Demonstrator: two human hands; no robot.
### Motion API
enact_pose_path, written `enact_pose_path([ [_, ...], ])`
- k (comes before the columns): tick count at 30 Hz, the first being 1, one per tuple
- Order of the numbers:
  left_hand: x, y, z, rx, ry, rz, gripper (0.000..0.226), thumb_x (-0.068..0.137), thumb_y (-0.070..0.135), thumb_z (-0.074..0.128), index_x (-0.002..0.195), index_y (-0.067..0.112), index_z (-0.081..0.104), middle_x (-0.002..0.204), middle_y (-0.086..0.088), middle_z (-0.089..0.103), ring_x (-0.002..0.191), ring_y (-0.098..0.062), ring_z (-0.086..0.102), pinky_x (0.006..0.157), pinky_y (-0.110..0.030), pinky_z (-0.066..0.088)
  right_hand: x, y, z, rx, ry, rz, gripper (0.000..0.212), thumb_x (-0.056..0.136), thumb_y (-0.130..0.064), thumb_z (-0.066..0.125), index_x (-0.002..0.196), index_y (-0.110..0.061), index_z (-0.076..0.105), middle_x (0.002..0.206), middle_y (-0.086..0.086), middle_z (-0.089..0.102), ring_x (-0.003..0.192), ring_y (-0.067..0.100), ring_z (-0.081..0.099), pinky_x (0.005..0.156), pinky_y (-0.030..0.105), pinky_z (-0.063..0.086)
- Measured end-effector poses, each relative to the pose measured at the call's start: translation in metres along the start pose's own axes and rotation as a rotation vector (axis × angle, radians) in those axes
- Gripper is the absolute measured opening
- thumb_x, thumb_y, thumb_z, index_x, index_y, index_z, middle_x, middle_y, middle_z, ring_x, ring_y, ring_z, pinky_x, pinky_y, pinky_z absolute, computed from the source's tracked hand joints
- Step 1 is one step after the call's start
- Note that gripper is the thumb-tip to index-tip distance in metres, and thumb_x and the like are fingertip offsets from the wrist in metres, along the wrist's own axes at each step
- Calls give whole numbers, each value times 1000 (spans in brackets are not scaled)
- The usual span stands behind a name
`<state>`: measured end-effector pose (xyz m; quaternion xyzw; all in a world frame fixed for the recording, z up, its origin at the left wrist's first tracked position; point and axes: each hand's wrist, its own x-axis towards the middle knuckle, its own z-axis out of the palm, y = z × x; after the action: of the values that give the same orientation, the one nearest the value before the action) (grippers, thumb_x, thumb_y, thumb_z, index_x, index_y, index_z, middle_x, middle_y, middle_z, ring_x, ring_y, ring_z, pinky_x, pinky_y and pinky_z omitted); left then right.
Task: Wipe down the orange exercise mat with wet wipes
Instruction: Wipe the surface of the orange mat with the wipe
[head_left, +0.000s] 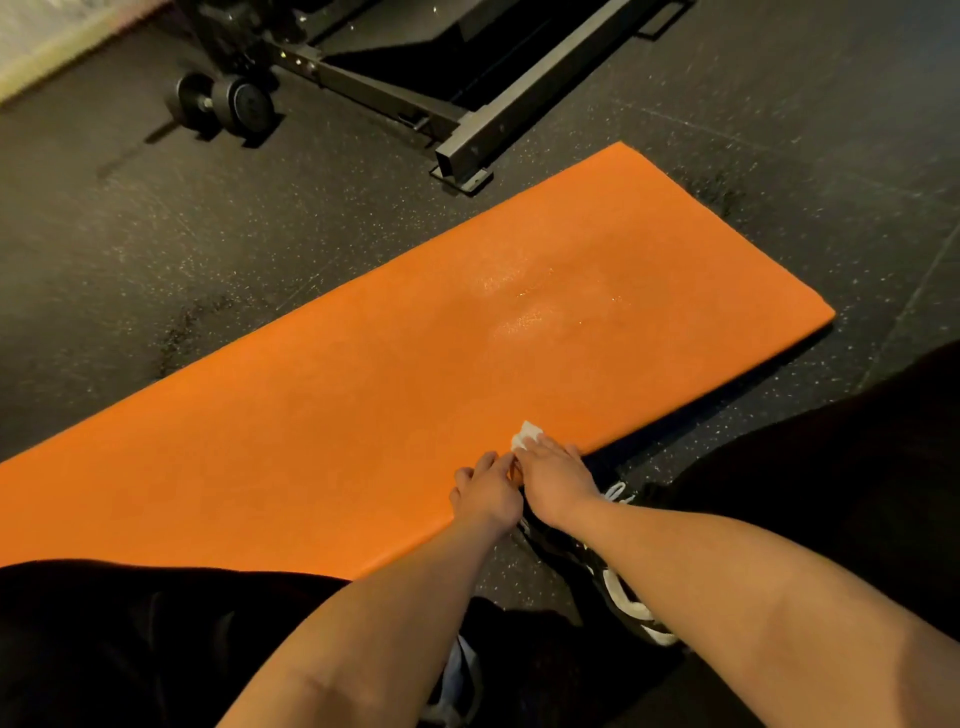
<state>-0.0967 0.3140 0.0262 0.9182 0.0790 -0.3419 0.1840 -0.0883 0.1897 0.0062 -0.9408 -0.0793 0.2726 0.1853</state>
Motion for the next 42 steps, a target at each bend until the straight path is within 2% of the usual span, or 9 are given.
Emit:
enact_pose_path([
  [7, -1, 4, 3, 25, 24, 12, 54, 102, 17, 32, 152, 39, 32, 166, 6, 14, 144, -36, 15, 114, -47, 20, 4, 25, -7, 14, 65, 226, 60, 101, -16, 36, 159, -23, 23, 169, -1, 10, 156, 23, 1, 125, 52, 6],
  [14, 1, 3, 6, -6, 37, 4, 53, 104, 24, 33, 154, 39, 29, 166, 8, 15, 145, -33, 16, 114, -46, 20, -2, 13, 3, -46, 22, -53, 59, 103, -13, 38, 160, -25, 25, 169, -5, 14, 156, 16, 5, 125, 45, 5],
  [18, 2, 2, 4, 2, 40, 8, 53, 104, 19, 35, 154, 38, 30, 166, 8, 16, 144, -32, 16, 113, -46, 21, 0, 32, -3, -17, 79, 236, 63, 103, -21, 38, 162, -21, 14, 170, -1, 6, 156, 20, -3, 126, 50, 4],
  [20, 3, 0, 4, 7, 48, 6, 53, 104, 20, 36, 154, 38, 30, 166, 8, 16, 143, -32, 17, 112, -45, 22, 0, 30, -3, 17, 82, 291, 68, 101, -21, 40, 162, -19, 10, 170, 1, 2, 156, 22, -5, 126, 50, 3],
  [24, 6, -1, 5, -7, 73, 3, 53, 104, 20, 32, 153, 40, 31, 165, 11, 18, 141, -31, 19, 111, -44, 22, -2, 10, 6, 22, 47, 88, 70, 99, -10, 42, 162, -22, 14, 170, 0, 3, 156, 20, -6, 126, 46, 0],
  [27, 8, -2, 7, -18, 76, -2, 50, 105, 24, 32, 152, 42, 32, 164, 12, 18, 141, -31, 20, 110, -45, 23, -2, 10, 10, -44, 15, -33, 66, 102, -13, 41, 161, -23, 16, 170, -3, 5, 156, 18, -3, 126, 49, 2],
  [32, 10, -3, 9, -3, 99, -13, 47, 107, 26, 28, 151, 43, 33, 164, 12, 18, 138, -30, 21, 107, -43, 23, 5, 19, 6, -32, 73, 205, 66, 102, -22, 38, 162, -20, 9, 170, 0, 0, 156, 21, -6, 126, 52, 2],
  [38, 13, -5, 11, -14, 155, -16, 43, 107, 37, 25, 149, 45, 35, 162, 14, 23, 134, -28, 27, 105, -41, 25, 4, 6, 15, -39, 40, -72, 58, 105, -18, 37, 160, -25, 21, 170, -4, 11, 156, 15, 0, 126, 46, 2],
  [42, 17, -7, 8, -16, 175, 1, 45, 107, 30, 28, 149, 44, 36, 161, 14, 24, 133, -29, 27, 101, -41, 25, 13, 20, 1, -18, 83, 148, 54, 109, -31, 25, 162, -25, 15, 170, -4, 3, 156, 16, -6, 126, 51, 1],
])
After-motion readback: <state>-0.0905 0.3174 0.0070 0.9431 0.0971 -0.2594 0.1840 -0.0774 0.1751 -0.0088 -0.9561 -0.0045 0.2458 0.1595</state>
